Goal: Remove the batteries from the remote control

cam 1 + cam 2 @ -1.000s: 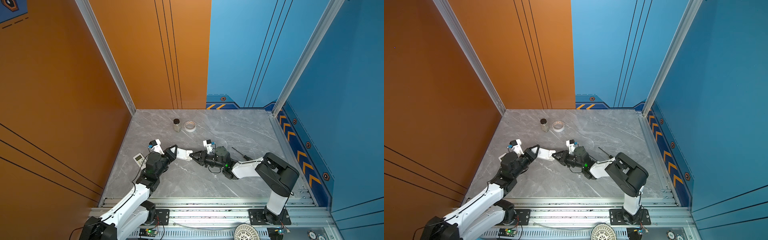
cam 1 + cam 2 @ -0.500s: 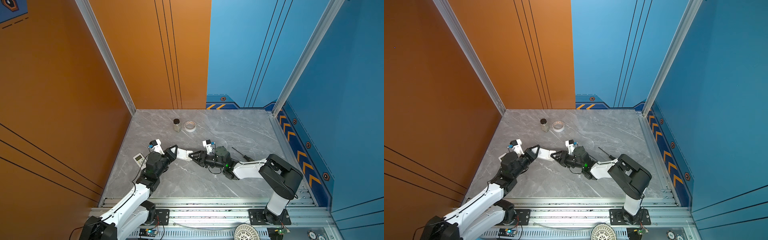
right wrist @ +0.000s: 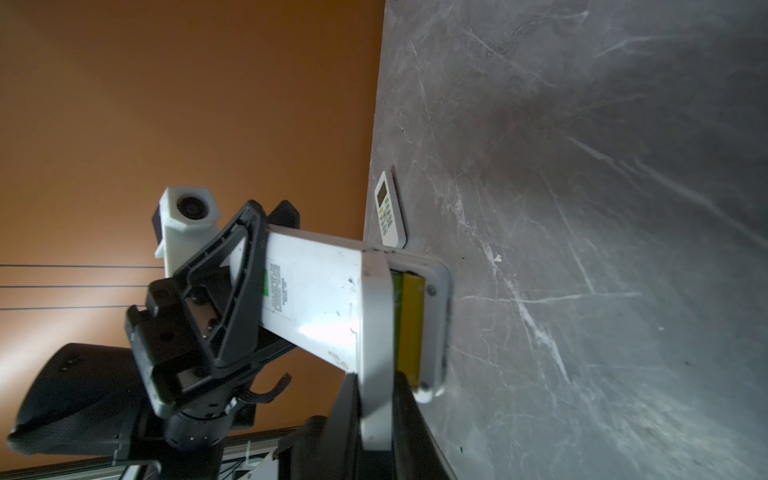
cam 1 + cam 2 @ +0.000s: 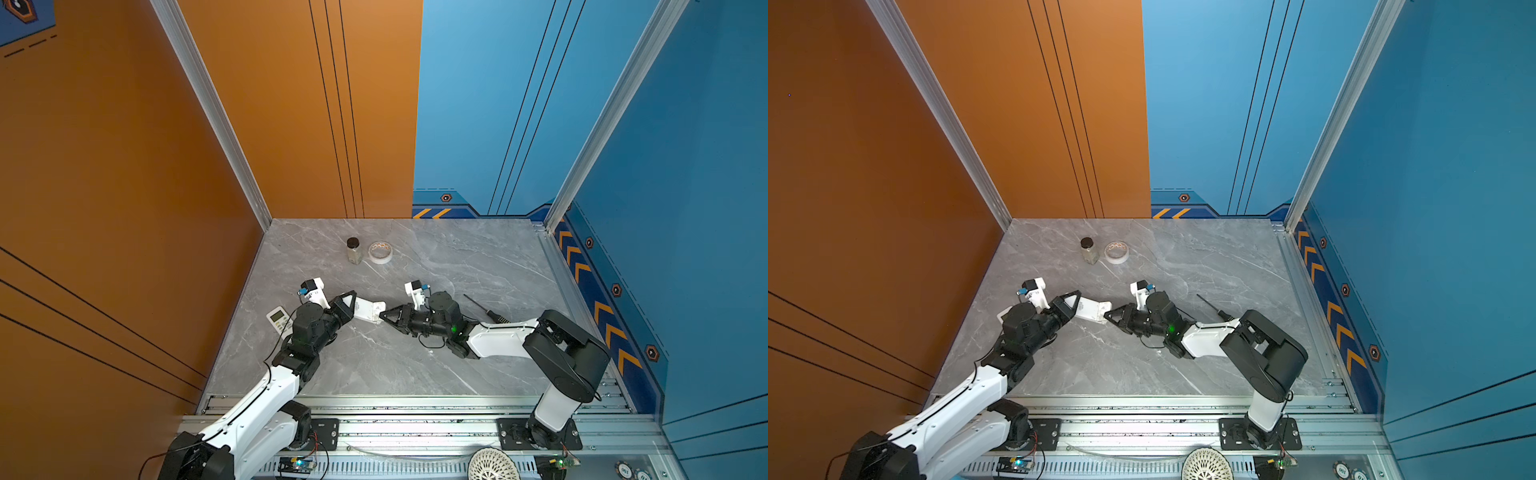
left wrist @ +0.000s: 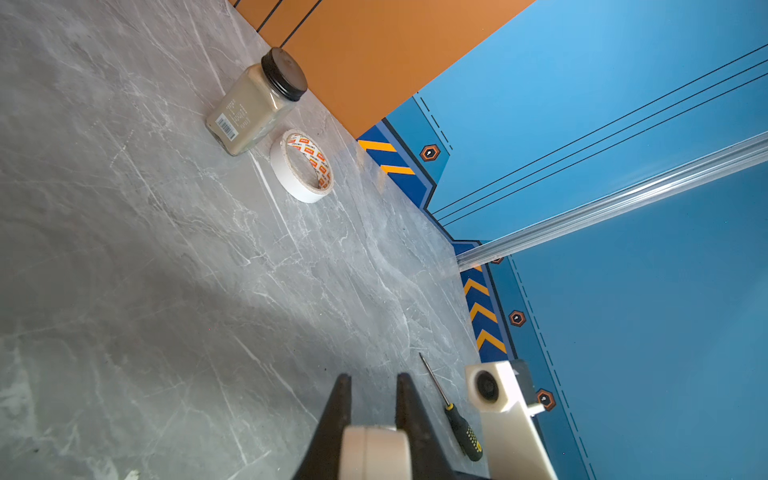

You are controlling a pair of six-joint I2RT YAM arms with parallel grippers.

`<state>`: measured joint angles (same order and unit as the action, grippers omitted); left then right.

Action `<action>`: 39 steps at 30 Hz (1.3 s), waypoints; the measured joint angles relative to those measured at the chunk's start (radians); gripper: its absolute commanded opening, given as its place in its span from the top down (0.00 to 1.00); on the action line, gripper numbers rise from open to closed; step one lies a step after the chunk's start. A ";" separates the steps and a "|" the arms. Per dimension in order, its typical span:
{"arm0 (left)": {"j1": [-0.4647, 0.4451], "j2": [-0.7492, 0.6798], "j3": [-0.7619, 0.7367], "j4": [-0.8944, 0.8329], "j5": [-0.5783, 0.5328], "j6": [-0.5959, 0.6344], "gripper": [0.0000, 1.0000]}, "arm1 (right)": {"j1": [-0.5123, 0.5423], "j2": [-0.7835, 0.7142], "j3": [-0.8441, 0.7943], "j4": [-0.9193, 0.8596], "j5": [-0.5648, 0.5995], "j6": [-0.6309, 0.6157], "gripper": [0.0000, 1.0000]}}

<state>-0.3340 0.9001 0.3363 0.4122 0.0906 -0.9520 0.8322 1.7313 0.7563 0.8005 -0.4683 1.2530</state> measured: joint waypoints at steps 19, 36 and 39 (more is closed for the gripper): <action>-0.001 0.035 0.018 -0.026 0.008 0.029 1.00 | -0.066 -0.219 0.033 -0.236 -0.022 -0.049 1.00; -0.200 0.312 0.018 0.127 -0.112 -0.018 1.00 | -0.136 0.022 0.449 -1.453 0.571 -0.534 0.89; -0.212 0.354 0.018 0.175 -0.135 -0.034 1.00 | -0.124 0.064 0.449 -1.474 0.598 -0.548 0.66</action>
<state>-0.5465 1.2545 0.3546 0.5877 -0.0448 -0.9855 0.7078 1.7958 1.2053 -0.6731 0.1295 0.7052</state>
